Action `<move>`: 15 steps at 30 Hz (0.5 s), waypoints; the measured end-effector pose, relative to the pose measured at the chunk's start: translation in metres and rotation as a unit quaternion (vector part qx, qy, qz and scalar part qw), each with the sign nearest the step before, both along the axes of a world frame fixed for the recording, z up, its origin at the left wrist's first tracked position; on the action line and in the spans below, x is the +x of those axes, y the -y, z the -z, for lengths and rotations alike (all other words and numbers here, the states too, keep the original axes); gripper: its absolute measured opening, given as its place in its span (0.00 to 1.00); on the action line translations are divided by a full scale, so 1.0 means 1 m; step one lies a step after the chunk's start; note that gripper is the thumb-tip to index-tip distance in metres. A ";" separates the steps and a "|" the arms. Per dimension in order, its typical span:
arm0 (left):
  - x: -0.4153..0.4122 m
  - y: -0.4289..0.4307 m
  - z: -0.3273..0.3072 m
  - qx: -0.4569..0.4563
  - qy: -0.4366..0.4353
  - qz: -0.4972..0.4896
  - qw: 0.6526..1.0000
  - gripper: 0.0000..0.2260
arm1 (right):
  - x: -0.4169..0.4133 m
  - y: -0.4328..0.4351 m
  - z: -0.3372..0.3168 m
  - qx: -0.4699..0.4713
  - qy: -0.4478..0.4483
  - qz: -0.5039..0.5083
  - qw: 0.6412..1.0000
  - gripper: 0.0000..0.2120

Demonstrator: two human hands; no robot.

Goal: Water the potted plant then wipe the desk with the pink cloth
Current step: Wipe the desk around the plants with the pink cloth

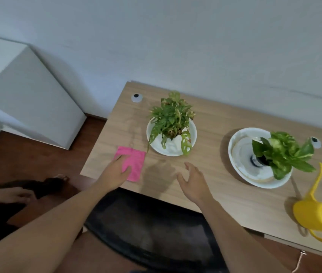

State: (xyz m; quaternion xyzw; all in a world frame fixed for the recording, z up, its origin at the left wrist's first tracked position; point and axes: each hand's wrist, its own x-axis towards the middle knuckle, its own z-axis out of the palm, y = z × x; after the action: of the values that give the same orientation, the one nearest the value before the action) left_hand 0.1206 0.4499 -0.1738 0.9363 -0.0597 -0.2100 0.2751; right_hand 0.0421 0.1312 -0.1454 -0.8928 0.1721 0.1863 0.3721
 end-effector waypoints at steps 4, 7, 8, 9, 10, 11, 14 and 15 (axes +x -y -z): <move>0.018 -0.034 0.025 -0.014 -0.009 -0.074 0.997 0.23 | 0.029 -0.053 0.021 0.039 -0.028 -0.003 0.999 0.34; 0.027 -0.048 0.042 -0.015 -0.025 -0.113 0.993 0.21 | 0.051 -0.089 0.039 0.054 -0.051 -0.010 0.997 0.33; 0.030 -0.050 0.048 -0.015 -0.031 -0.125 0.992 0.20 | 0.057 -0.099 0.045 0.058 -0.060 -0.012 0.996 0.33; 0.033 -0.050 0.052 -0.017 -0.034 -0.135 0.990 0.19 | 0.062 -0.108 0.050 0.060 -0.073 -0.012 0.995 0.32; 0.035 -0.052 0.058 -0.019 -0.034 -0.146 0.989 0.19 | 0.067 -0.118 0.058 0.060 -0.086 -0.009 0.995 0.31; 0.036 -0.051 0.060 -0.024 -0.030 -0.157 0.987 0.17 | 0.072 -0.125 0.064 0.059 -0.096 -0.003 0.994 0.30; 0.043 -0.052 0.073 -0.032 -0.022 -0.187 0.982 0.12 | 0.082 -0.147 0.079 0.029 -0.093 0.004 0.995 0.27; 0.044 -0.052 0.076 -0.034 -0.022 -0.193 0.980 0.11 | 0.083 -0.152 0.080 -0.004 -0.067 -0.013 0.998 0.25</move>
State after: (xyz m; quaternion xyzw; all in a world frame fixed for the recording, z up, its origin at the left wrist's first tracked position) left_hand 0.1651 0.5019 -0.2495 0.9153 0.1215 -0.1717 0.3435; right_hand 0.1250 0.2830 -0.2255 -0.8820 0.1857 0.2501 0.3536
